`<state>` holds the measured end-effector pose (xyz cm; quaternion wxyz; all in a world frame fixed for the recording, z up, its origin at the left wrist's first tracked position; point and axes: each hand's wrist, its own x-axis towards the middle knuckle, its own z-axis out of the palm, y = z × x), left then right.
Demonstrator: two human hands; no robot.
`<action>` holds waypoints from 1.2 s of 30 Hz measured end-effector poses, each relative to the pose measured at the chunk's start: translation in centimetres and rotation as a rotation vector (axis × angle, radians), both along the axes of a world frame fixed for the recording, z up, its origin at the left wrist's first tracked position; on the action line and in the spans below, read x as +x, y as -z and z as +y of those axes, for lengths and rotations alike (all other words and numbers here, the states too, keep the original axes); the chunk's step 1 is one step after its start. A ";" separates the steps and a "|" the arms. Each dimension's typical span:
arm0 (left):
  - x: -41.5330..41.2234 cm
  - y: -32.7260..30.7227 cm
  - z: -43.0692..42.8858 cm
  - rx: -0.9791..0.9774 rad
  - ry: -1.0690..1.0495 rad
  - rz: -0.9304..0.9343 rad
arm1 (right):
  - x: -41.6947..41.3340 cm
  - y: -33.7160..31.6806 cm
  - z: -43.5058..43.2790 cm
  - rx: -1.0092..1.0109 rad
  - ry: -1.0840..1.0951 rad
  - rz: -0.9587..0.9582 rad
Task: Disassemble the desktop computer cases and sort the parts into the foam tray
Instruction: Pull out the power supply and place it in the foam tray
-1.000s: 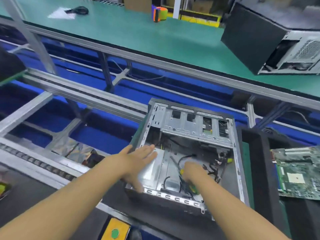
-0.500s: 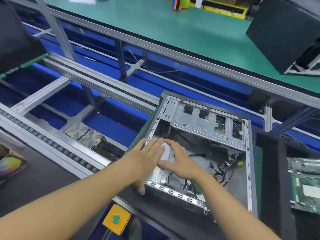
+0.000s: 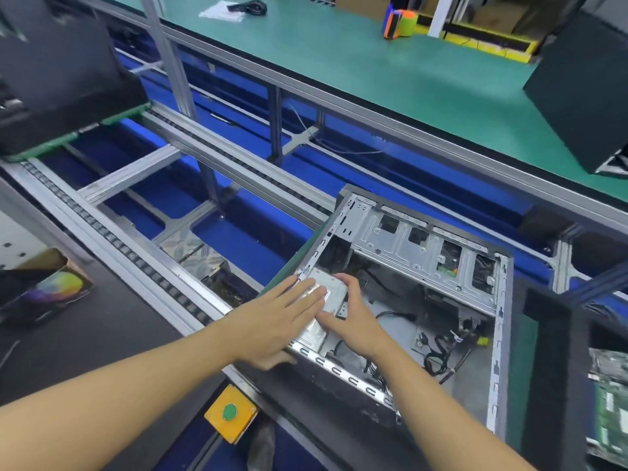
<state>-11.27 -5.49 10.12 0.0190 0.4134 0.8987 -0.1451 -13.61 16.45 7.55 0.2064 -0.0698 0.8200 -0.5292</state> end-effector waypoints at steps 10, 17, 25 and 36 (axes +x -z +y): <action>0.4 -0.3 -0.1 0.029 0.041 0.016 | 0.0 0.4 -0.3 -0.029 0.054 0.039; 0.2 0.1 1.0 0.122 -0.044 0.019 | -1.1 -0.3 -0.2 -0.087 0.118 0.060; -1.2 -2.1 -0.5 0.204 -0.098 -0.432 | -0.1 0.0 1.3 0.216 -0.187 0.230; -5.3 -4.4 0.9 -0.060 -0.136 -0.365 | -0.8 -3.5 -0.8 0.524 -0.362 0.124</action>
